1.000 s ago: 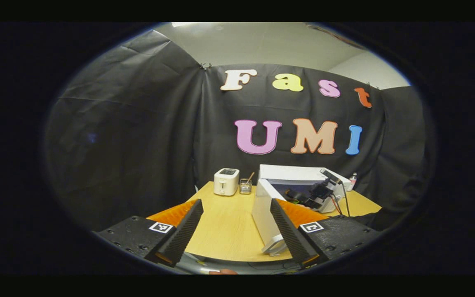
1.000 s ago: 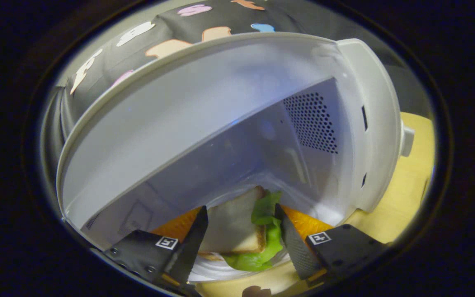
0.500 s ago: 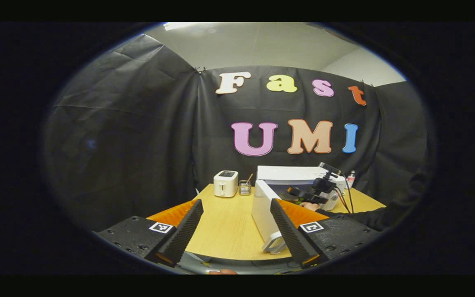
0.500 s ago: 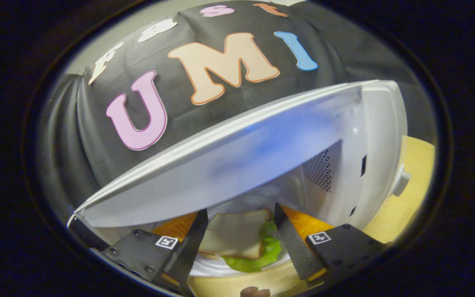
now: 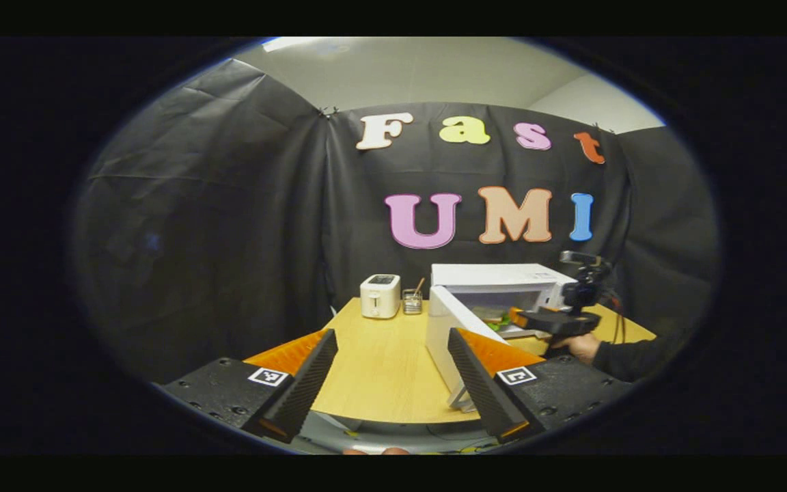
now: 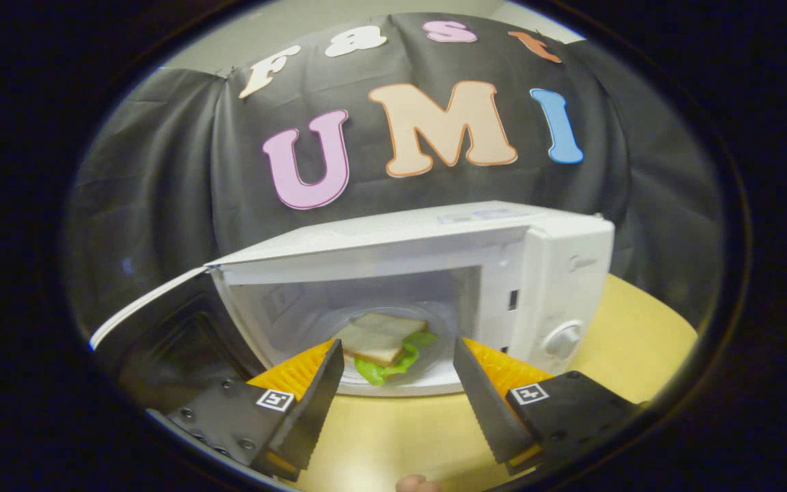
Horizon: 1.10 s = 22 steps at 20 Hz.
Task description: Open the microwave oven with the left hand, put the food in, and close the microwave oven.
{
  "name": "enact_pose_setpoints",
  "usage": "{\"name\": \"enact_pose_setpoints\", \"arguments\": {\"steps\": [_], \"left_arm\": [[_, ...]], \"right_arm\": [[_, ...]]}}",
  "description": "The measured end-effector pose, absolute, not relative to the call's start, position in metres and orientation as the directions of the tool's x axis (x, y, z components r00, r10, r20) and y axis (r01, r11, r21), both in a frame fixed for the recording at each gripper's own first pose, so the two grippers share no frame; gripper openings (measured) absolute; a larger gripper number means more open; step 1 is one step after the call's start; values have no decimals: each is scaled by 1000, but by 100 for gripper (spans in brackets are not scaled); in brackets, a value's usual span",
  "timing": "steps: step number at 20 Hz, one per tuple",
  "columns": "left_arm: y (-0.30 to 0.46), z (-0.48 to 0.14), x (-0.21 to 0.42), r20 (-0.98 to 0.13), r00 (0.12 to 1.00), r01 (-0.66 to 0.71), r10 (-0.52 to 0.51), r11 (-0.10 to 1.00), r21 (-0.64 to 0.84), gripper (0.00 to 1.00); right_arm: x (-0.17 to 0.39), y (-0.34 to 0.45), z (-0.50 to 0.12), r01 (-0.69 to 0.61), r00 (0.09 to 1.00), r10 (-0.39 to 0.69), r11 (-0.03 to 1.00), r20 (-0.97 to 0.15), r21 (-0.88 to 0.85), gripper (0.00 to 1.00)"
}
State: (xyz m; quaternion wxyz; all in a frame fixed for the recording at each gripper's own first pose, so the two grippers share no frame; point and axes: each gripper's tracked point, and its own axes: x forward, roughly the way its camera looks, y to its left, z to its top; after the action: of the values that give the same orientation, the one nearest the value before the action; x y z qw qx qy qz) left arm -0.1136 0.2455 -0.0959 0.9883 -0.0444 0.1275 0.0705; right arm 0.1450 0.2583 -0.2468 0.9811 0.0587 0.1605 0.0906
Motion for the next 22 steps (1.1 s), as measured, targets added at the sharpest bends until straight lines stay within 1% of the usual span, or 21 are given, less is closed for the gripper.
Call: {"name": "enact_pose_setpoints", "arguments": {"steps": [1,2,3,4,5,6,9,12,15,16,17,22], "left_arm": [[243,-99,-113,-262,958,-140,115,987,-80,94],[240,-108,-115,-275,956,-127,99,988,-85,89],[241,-115,-116,-286,953,-132,105,988,-77,84],[244,-127,-115,-303,947,-137,110,988,-70,70],[240,-138,-115,-325,940,-130,98,989,-77,56],[239,-148,-115,-353,930,-137,101,987,-81,42],[215,-164,-103,-361,932,-77,20,986,-145,0],[201,-197,-92,-402,916,-33,-14,993,-111,0],[184,-216,-86,-415,908,11,-54,994,-106,0],[181,-225,-85,-421,905,17,-61,994,-106,2],[178,-232,-84,-431,900,22,-66,994,-106,0],[173,-260,-77,-460,885,26,-68,995,-97,0]], "right_arm": [[132,245,-240,-167,933,198,978,-299,129,98],[122,231,-232,-172,935,199,979,-293,113,98],[114,217,-222,-173,940,193,980,-282,93,89],[108,202,-210,-162,946,181,983,-270,91,89],[99,192,-200,-150,948,173,983,-268,106,98],[93,185,-190,-139,949,170,982,-266,131,89],[80,168,-154,-125,961,160,979,-226,159,89],[67,152,-127,-120,972,145,984,-186,135,89],[55,139,-102,-126,980,139,987,-142,99,89],[51,136,-97,-127,982,137,988,-132,83,89],[47,131,-96,-127,982,135,989,-131,72,88],[28,118,-81,-125,983,133,990,-126,68,89]]}}
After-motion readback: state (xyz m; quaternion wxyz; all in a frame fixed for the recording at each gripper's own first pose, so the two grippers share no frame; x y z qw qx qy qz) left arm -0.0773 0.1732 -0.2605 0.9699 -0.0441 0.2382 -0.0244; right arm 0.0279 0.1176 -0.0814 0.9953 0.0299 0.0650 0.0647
